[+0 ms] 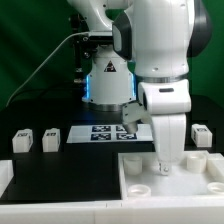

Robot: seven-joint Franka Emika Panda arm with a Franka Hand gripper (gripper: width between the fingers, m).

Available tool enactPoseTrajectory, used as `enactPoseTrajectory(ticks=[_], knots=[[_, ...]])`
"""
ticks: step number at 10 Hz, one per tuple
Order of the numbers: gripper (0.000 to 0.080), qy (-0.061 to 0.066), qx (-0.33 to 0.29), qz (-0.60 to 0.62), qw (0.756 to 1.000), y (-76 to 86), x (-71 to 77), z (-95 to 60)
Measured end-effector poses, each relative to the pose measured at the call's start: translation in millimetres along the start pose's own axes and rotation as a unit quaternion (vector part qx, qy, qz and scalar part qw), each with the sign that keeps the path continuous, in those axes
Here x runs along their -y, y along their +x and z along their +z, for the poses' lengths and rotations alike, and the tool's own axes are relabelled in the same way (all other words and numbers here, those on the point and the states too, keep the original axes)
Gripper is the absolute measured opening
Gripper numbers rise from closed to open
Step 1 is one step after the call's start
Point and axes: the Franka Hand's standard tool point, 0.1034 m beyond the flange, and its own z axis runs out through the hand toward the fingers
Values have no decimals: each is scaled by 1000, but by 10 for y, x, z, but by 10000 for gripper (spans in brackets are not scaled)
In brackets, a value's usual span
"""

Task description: Assemble one leg

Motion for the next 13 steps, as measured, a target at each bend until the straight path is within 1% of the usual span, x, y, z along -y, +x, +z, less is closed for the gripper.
enactPoseTrajectory(ticks=[1,3,4,5,6,7,9,10,11,12,13], knots=[[649,-5,1,18,1000,30,13,-78],[649,-13,2,98,995,147,110,-212],[649,-14,1,173,985,250,189,-238],[649,-15,-1,265,964,408,261,-239],[649,-20,-6,371,928,640,324,-247],[649,-18,-8,431,902,742,361,-239],[649,-6,-17,549,836,744,363,-237],[649,-1,-20,609,793,769,373,-234],[649,8,-22,675,737,815,407,-224],[649,19,-21,737,675,919,489,-199],[649,20,-17,730,683,1021,570,-176]])
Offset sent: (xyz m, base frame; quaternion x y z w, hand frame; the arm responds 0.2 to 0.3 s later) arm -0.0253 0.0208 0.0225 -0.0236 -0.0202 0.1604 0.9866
